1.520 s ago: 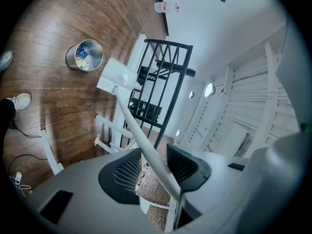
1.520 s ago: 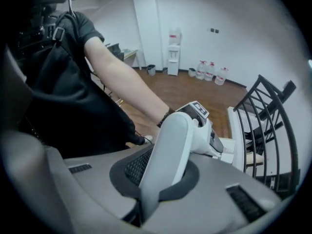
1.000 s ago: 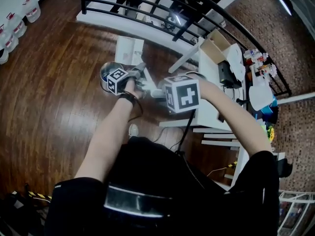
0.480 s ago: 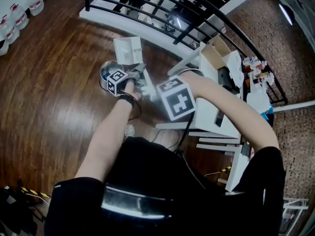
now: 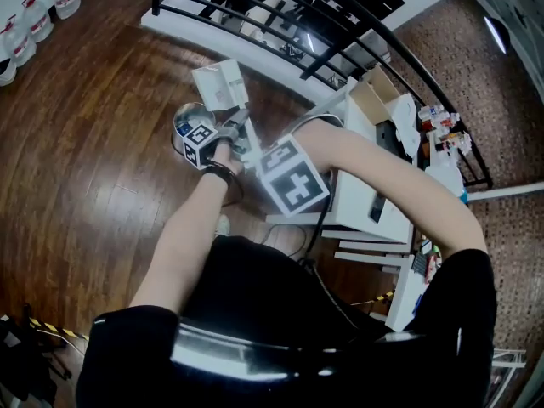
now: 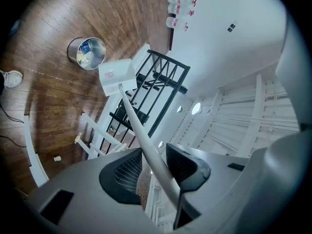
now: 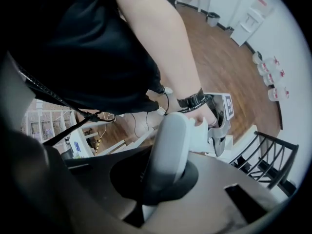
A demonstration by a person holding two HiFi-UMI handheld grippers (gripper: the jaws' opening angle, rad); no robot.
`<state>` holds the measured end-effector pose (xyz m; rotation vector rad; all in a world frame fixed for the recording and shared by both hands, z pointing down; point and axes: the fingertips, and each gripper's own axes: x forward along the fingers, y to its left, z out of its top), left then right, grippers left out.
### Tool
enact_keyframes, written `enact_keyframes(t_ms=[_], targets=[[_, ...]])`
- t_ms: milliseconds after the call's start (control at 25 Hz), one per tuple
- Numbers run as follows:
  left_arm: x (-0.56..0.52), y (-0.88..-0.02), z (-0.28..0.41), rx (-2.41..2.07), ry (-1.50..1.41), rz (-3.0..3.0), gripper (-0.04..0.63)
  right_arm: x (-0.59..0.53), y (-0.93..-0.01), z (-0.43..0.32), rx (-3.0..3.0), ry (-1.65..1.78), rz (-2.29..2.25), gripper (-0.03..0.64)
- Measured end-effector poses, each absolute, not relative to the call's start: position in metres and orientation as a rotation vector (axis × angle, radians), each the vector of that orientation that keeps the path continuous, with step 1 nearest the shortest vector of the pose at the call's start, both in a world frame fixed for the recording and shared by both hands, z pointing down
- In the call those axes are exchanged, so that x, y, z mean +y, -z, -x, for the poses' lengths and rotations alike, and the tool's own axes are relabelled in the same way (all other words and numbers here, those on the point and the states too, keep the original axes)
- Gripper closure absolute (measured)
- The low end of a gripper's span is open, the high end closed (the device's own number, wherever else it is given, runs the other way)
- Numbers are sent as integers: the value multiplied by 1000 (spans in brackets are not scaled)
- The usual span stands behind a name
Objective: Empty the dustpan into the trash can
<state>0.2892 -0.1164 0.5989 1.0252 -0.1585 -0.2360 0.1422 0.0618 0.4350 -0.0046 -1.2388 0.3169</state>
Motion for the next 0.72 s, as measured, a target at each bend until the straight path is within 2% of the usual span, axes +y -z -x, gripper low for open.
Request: enact_keyframes(t_ms=[720], targets=[[-129,-595,-277,-109,253,-1037,449,56,-434,-135,-1103,-253,139,612]])
